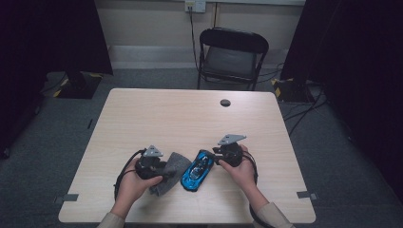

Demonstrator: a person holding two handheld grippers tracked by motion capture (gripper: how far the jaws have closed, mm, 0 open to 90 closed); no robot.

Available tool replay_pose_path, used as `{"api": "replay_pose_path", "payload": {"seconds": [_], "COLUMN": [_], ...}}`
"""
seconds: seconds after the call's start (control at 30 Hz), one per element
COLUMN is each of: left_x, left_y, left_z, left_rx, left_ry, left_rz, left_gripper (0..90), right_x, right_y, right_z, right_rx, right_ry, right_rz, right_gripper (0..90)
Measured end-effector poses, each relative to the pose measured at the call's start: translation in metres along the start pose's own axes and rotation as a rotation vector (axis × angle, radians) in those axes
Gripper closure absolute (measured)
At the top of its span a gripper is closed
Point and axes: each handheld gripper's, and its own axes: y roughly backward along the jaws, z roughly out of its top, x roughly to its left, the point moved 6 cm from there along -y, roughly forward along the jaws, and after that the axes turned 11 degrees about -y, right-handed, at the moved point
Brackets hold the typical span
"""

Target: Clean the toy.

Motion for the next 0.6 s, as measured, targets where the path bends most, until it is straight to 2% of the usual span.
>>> {"api": "replay_pose_path", "payload": {"seconds": [0.03,0.07,0.1,0.13,0.2,0.23,0.33,0.43,0.47,0.5,0.53,0.6], "left_x": [0.001,0.001,-0.001,-0.002,-0.003,-0.002,0.000,0.002,0.002,0.003,0.005,0.007], "left_y": [0.000,0.000,-0.003,-0.004,-0.006,-0.007,-0.009,-0.009,-0.009,-0.008,-0.008,-0.009], "left_z": [-0.008,-0.008,-0.015,-0.018,-0.018,-0.020,-0.020,-0.016,-0.016,-0.009,-0.005,0.001], "left_rx": [0.018,0.018,0.051,0.064,0.062,0.066,0.055,0.036,0.036,-0.006,-0.025,-0.037], "left_ry": [0.010,0.010,-0.007,-0.031,-0.041,-0.047,-0.032,0.022,0.022,0.048,0.050,0.052], "left_rz": [-0.002,-0.002,-0.020,-0.021,-0.019,-0.002,-0.001,-0.007,-0.007,-0.008,-0.002,0.003], "left_gripper": [42.3,41.8,41.4,41.8,45.1,49.7,61.7,71.1,72.5,73.1,73.5,73.6], "right_x": [0.000,0.000,0.001,0.001,0.001,0.001,0.001,0.000,0.000,0.000,0.000,0.000], "right_y": [0.000,0.000,0.000,0.000,0.000,0.000,0.000,-0.001,-0.001,-0.001,-0.001,-0.001], "right_z": [0.000,0.000,0.000,0.000,0.000,0.000,0.000,-0.001,-0.001,-0.001,0.000,0.000], "right_rx": [-0.001,-0.001,0.000,0.002,0.002,0.001,-0.001,-0.009,-0.011,-0.009,-0.008,-0.005], "right_ry": [-0.001,0.000,0.001,0.004,0.004,0.003,0.000,-0.009,-0.012,-0.011,-0.008,-0.003], "right_rz": [0.002,0.003,0.003,0.001,0.003,0.004,0.005,0.010,0.011,0.011,0.011,0.011], "right_gripper": [65.3,65.3,65.3,65.3,65.3,65.3,65.3,65.4,65.4,65.4,65.4,65.4]}}
